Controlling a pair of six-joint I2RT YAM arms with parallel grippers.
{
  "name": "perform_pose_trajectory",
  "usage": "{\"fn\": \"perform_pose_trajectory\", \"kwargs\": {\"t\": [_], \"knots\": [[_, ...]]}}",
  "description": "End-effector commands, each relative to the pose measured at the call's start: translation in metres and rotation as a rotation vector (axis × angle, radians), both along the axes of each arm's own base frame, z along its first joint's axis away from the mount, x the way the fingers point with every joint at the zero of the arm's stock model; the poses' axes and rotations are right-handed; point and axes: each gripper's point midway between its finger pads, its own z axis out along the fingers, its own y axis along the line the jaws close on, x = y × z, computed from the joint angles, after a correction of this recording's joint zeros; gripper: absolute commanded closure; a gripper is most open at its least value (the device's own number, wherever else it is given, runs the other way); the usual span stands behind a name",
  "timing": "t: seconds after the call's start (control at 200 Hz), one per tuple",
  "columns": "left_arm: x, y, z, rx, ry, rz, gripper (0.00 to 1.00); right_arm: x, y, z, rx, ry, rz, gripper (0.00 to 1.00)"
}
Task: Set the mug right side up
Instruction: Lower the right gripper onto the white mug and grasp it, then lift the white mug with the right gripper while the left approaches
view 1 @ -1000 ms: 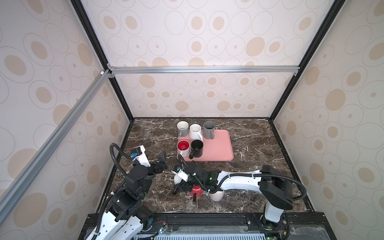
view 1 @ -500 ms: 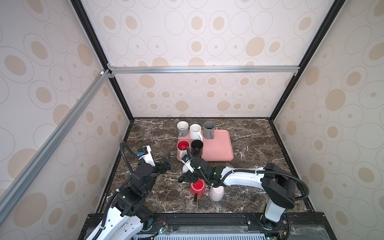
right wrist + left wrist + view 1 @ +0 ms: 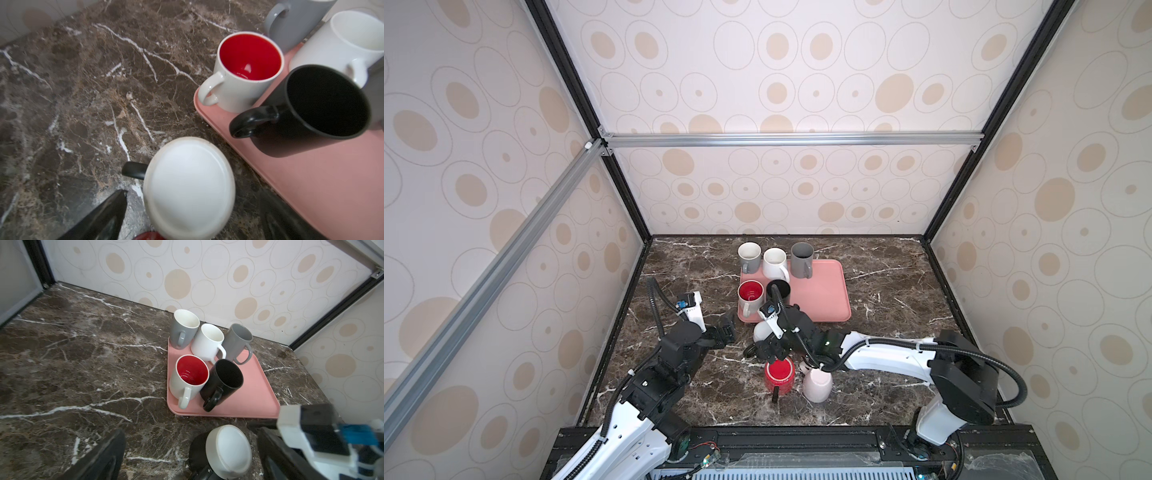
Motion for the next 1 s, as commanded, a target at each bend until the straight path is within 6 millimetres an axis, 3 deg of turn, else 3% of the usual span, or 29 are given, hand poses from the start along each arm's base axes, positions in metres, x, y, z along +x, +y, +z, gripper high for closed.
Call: {"fn": "perform_pose_trajectory", "kwargs": {"t": [0.0, 0.085, 0.215, 0.44, 0.535, 0.715, 0.83, 0.995], "knots": [[0.0, -0.03, -0.019, 0.028, 0.079, -0.157, 0.1, 0.006, -0.017, 0.02, 0.086, 0.022, -0.04, 0.0], [-0.003, -0.043, -0.046, 0.046, 0.194, -0.223, 0.17, 0.012, -0.031, 0.029, 0.125, 0.027, -0.075, 0.01], [-0.015, -0.05, -0.076, 0.067, 0.336, -0.273, 0.18, 0.017, -0.047, 0.037, 0.147, 0.013, -0.115, 0.01], [-0.038, -0.075, -0.096, 0.08, 0.422, -0.374, 0.19, 0.024, -0.058, 0.04, 0.172, 0.012, -0.147, 0.01], [-0.042, -0.082, -0.11, 0.107, 0.461, -0.394, 0.25, 0.025, -0.059, 0.041, 0.182, 0.016, -0.151, 0.01], [-0.032, -0.082, -0.118, 0.112, 0.426, -0.365, 0.32, 0.028, -0.065, 0.042, 0.19, 0.018, -0.162, 0.01], [-0.024, -0.074, -0.124, 0.153, 0.409, -0.311, 0.33, 0.029, -0.069, 0.044, 0.195, 0.017, -0.174, 0.01], [-0.016, -0.08, -0.13, 0.163, 0.388, -0.314, 0.33, 0.03, -0.074, 0.047, 0.203, 0.009, -0.186, 0.01]]}}
